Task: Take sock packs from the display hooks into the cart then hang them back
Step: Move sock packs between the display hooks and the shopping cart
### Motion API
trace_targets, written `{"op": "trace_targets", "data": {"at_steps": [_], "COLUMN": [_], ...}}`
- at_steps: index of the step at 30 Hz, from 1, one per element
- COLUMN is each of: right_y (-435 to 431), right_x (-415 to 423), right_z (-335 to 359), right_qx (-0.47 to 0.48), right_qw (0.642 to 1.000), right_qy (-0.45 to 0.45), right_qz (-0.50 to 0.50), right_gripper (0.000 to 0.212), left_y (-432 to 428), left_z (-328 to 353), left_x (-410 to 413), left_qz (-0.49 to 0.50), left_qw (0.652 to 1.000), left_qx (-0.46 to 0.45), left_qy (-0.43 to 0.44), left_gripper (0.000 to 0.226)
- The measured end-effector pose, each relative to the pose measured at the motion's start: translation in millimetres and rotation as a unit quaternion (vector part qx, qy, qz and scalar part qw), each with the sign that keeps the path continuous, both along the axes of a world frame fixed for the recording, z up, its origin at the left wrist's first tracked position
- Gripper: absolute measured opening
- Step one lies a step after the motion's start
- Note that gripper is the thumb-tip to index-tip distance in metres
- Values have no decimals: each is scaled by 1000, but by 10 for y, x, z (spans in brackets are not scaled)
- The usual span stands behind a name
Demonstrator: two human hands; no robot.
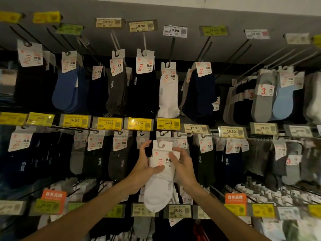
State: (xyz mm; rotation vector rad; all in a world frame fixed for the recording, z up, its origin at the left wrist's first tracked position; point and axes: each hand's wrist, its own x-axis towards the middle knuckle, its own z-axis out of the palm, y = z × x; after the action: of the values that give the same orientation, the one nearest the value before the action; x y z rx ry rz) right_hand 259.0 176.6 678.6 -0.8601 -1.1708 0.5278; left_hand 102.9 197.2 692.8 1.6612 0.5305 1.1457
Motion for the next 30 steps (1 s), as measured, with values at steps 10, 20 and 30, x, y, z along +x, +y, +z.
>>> {"op": "trace_targets", "data": {"at_steps": [10, 20, 30], "right_y": [-202, 255, 770], "right_x": [98, 85, 147], "right_z": [479, 545, 261], "right_qx": [90, -20, -136], "right_qw": [995, 988, 833], "right_qy": [-10, -68, -474], "right_qz": [-37, -138, -250], "right_gripper": [21, 29, 59], "left_y": [-22, 330, 821], "left_z": [255, 301, 215], "left_x": [316, 354, 653], "left_qz": [49, 66, 230], "left_qw": [991, 992, 950], "left_qx": [-5, -38, 150], "left_qy": [-126, -104, 148], "left_gripper": [76, 65, 60]}}
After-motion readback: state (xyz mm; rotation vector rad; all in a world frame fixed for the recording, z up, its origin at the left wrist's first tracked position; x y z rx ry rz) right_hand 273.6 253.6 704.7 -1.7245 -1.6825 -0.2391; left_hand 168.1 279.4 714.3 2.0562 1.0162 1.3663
